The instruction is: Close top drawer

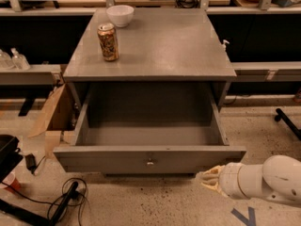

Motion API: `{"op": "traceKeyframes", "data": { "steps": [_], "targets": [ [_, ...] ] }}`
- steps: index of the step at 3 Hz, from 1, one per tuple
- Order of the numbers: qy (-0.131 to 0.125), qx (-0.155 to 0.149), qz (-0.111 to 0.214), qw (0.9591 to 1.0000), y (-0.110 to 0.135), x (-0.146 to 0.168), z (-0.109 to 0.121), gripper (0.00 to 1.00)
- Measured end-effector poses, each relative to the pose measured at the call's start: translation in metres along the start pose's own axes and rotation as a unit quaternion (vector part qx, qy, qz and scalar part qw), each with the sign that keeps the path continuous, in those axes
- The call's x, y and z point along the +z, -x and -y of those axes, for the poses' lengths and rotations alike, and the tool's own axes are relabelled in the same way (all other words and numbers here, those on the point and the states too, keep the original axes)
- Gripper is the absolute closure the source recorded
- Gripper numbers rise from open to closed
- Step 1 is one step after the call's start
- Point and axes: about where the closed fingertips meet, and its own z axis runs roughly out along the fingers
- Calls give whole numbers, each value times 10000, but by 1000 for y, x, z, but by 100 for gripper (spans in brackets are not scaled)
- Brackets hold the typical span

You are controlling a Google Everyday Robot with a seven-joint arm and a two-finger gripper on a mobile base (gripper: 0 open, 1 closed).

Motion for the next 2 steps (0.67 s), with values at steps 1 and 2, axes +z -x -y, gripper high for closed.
{"op": "traceKeyframes", "data": {
  "steps": [1, 2],
  "targets": [
    [-134, -261, 145, 9995, 32, 21, 46, 100],
    [-134, -261, 145, 9995, 32, 20, 43, 100]
  ]
}}
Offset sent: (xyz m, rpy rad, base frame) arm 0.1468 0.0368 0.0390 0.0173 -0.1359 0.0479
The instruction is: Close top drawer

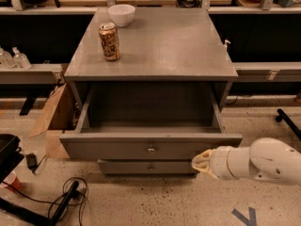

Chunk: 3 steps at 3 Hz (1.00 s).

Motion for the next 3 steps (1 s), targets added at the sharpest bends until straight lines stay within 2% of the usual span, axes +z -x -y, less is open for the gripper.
{"op": "traceKeyframes", "data": {
  "steps": [1, 3],
  "targets": [
    [-98, -62, 111, 9999, 20, 17, 44, 100],
    [-114, 22, 162, 9998, 19, 22, 48, 100]
  ]
}}
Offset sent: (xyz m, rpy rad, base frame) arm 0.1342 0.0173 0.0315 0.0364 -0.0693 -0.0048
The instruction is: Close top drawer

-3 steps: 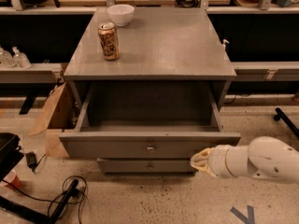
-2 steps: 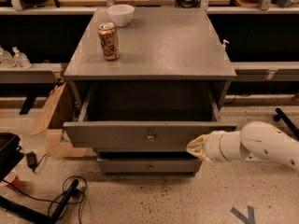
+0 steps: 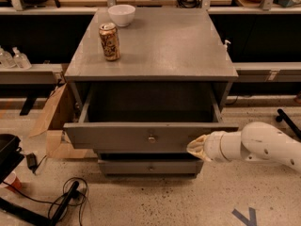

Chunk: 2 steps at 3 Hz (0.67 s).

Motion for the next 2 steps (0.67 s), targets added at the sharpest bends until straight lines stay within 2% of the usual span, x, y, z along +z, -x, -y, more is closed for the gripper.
{"op": "traceKeyframes", "data": {
  "steps": [1, 2],
  "targets": [
    [-21, 1, 261, 9997, -6, 20, 31, 100],
    [-10, -6, 281, 9996, -7, 21, 33, 100]
  ]
}}
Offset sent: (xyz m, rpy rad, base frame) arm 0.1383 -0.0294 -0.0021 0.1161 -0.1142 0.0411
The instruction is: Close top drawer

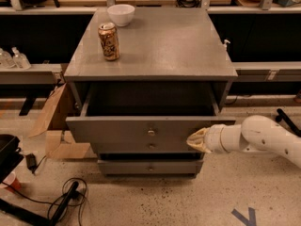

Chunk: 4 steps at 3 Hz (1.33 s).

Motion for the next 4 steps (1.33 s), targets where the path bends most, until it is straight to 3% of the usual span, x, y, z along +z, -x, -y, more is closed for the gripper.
{"op": "traceKeyframes", "data": {
  "steps": [1, 2, 3, 4],
  "targets": [
    [-76, -83, 126, 9999, 0, 6, 33, 100],
    [-76, -83, 126, 9999, 0, 6, 32, 100],
    [-113, -170, 202, 9996, -3, 16, 76, 100],
    [-133, -199, 229, 9995, -4, 18, 91, 100]
  ]
}}
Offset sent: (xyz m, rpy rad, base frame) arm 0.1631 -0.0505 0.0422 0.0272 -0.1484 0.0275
